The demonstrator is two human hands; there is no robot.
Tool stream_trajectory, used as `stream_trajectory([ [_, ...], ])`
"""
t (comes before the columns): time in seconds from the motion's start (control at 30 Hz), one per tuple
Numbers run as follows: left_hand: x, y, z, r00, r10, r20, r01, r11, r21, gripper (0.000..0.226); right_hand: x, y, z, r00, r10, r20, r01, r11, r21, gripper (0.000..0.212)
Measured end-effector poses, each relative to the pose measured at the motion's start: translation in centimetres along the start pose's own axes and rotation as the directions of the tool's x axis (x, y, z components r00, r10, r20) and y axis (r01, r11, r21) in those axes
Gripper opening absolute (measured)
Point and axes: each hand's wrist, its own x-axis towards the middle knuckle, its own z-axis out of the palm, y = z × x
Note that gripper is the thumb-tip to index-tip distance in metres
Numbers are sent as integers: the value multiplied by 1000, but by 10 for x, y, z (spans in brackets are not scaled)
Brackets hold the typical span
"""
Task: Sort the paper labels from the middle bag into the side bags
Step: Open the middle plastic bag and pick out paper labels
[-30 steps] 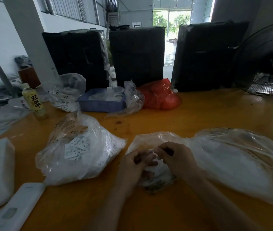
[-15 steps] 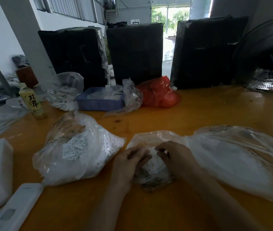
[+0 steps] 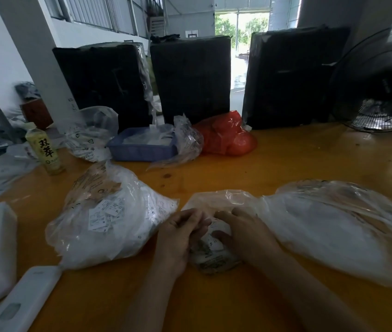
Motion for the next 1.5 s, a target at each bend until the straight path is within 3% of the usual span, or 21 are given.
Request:
stream_trajectory([
  [0.1,-1,1,-1,1000,-5,13,5,1000,-6,38,0,0,3,1000,5,-2,-5,998,-64,40],
  [0.2,-2,3,-2,1000,-7,21,7,999,-31,39,-1,2,1,998,37,-56,-38,999,-12,33],
  [0.37,-2,2,-3,998,-6,57,10,998,-63,21,-8,3,-14,982,134,-135,-91,953,288,33],
  [0.53,-4,1,0,998,30,50,-29,999,-24,25,-15,3,-26,972,206,-110,-99,790,605,25],
  [0.73,-5,-2,0,997,23,74,-24,1000,4,26,-13,7,-29,937,317,-146,-109,663,741,31],
  [0.83,-6,-2,2,996,-5,86,2,999,37,25,-13,8,-29,934,309,-178,-83,675,734,21],
  [1.07,-8,-2,3,988,8,152,-26,993,116,46,-16,3,-33,948,171,-269,40,775,631,24],
  [1.27,-12,-2,3,983,10,184,-44,983,179,26,-17,-1,-35,947,72,-312,94,869,486,20],
  [1.5,-14,-2,4,977,20,210,-77,961,267,47,-15,1,-33,949,-37,-312,147,931,335,16],
])
